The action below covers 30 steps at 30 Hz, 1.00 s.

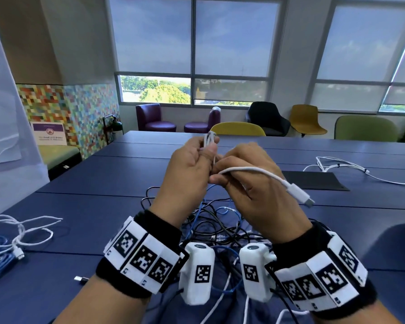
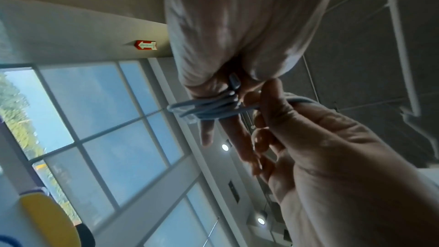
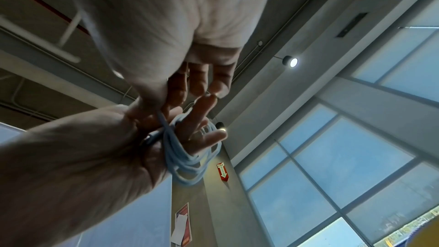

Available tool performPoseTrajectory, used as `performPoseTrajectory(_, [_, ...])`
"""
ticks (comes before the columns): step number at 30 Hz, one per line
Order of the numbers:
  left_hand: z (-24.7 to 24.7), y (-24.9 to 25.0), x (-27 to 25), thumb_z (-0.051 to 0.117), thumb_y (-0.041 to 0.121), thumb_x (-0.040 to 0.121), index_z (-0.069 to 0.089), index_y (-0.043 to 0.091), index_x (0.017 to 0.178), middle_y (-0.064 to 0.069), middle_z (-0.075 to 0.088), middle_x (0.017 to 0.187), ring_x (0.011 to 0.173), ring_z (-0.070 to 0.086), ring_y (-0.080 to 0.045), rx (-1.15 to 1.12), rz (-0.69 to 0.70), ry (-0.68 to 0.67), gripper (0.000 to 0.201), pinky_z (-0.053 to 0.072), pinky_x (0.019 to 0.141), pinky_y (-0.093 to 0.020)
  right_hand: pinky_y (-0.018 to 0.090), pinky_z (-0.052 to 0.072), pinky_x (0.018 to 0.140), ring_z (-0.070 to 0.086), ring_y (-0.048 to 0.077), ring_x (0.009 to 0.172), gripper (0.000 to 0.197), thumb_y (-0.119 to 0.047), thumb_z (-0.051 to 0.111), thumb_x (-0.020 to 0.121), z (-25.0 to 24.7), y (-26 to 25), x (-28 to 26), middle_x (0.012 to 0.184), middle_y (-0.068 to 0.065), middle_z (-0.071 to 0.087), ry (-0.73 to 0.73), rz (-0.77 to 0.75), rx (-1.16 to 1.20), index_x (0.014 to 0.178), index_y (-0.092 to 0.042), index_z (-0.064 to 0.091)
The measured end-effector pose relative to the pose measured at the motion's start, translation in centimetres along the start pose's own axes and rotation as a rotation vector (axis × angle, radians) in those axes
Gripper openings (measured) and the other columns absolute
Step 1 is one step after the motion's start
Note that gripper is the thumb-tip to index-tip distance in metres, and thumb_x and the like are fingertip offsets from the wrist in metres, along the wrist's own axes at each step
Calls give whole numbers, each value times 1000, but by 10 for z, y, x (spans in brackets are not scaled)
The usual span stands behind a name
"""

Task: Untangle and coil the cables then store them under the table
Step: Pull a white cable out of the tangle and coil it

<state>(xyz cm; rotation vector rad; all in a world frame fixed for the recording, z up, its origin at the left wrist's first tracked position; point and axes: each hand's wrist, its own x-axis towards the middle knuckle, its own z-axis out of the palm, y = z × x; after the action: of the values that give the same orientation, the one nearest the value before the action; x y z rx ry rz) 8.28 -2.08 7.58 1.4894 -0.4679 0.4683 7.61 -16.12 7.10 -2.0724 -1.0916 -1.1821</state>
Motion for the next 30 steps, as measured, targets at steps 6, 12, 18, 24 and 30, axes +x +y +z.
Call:
performPoseTrajectory(6, [8,3,-9,39,16,105,52,2,90,2,45,51,43,43,-10,-20,-140,-230,24,41,54,-32,37,43,77,50,25,96,13,-15,58,94,-10,11,0,104,7,54,36,63,-20,95,-7,68])
performPoseTrajectory(12, [8,4,-11,31,6,103,57,13,82,4,34,50,35,26,-6,-138,-294,-331,34,41,57,-32,44,46,65,57,24,73,17,-20,57,97,-5,15,-2,78,7,61,34,199,236,88,-7,63])
performPoseTrajectory(18, [10,4,-12,33,16,106,56,4,93,3,34,52,39,32,-13,-149,-286,-282,30,50,59,-29,44,48,59,54,25,68,21,-23,53,98,1,10,0,74,6,55,108,275,287,86,-8,59])
performPoseTrajectory(24, [19,3,-16,38,20,105,58,-8,100,-1,34,61,56,36,-13,-41,-55,-210,35,52,57,-27,7,42,48,52,-1,48,16,-8,55,98,-3,0,-1,61,-9,53,179,437,477,83,-5,57])
performPoseTrajectory(30, [24,-2,-17,41,31,98,55,-2,93,-5,53,71,63,51,-17,243,137,-219,37,59,67,-40,31,37,47,41,29,55,27,-29,57,97,-6,2,2,60,16,49,199,500,441,79,-9,60])
